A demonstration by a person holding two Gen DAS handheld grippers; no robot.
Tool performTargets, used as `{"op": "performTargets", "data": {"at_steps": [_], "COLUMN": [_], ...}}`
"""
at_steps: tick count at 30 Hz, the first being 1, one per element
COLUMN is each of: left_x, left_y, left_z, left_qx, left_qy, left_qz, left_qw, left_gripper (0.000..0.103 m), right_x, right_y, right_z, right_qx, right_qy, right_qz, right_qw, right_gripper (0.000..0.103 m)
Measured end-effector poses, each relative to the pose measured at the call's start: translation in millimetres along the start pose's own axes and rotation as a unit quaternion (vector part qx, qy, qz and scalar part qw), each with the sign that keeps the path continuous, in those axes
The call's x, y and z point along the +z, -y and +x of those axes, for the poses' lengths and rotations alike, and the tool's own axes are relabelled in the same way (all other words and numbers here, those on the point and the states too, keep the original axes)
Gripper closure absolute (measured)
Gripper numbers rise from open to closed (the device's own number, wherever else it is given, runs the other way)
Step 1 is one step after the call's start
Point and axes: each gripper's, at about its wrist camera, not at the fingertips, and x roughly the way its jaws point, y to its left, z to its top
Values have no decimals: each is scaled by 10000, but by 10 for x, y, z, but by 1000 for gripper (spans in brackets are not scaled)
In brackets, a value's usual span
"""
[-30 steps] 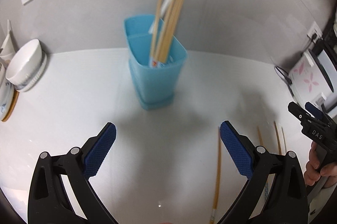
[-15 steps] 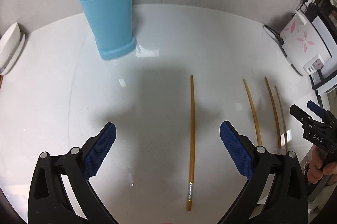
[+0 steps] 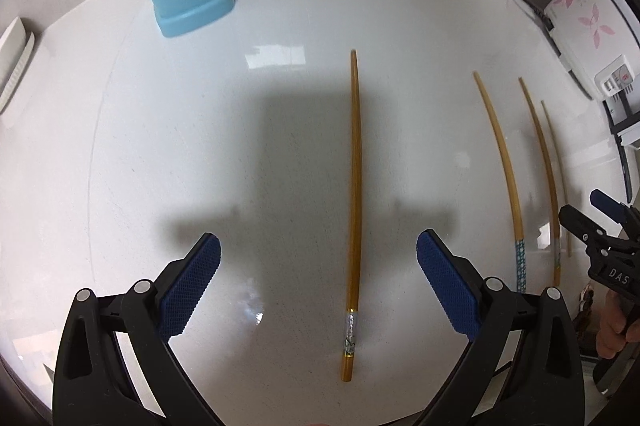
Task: Organize utensils
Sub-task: 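Move the right tool back over the remaining chopsticks, then grasp a chopstick with green-printed end using the right tool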
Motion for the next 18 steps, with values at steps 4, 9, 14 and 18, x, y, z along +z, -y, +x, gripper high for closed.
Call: {"op": "performTargets", "data": {"at_steps": [4,9,14,18], "left_x": [-43,-68,-72,-60], "left_y": [34,56,38,71], "left_z": [67,105,140,192], "left_qx": [102,159,241,326], "left_qy": [-129,-227,-372,-541], "left_qz": [17,41,18,14], "left_qw": [9999,9996,9990,9980], "left_gripper": [8,11,24,38], "right_x": [-17,-42,-71,-73], "right_y": [6,-45,-88,-138], "right_z": [31,86,151,174], "right_qx": [28,-23,-36,-74], "right_qy": [-139,-395,-655,-799], "right_qz": [4,-117,-118,-134], "right_qw": [9999,9991,9978,9967], "right_gripper": [21,34,49,61]}}
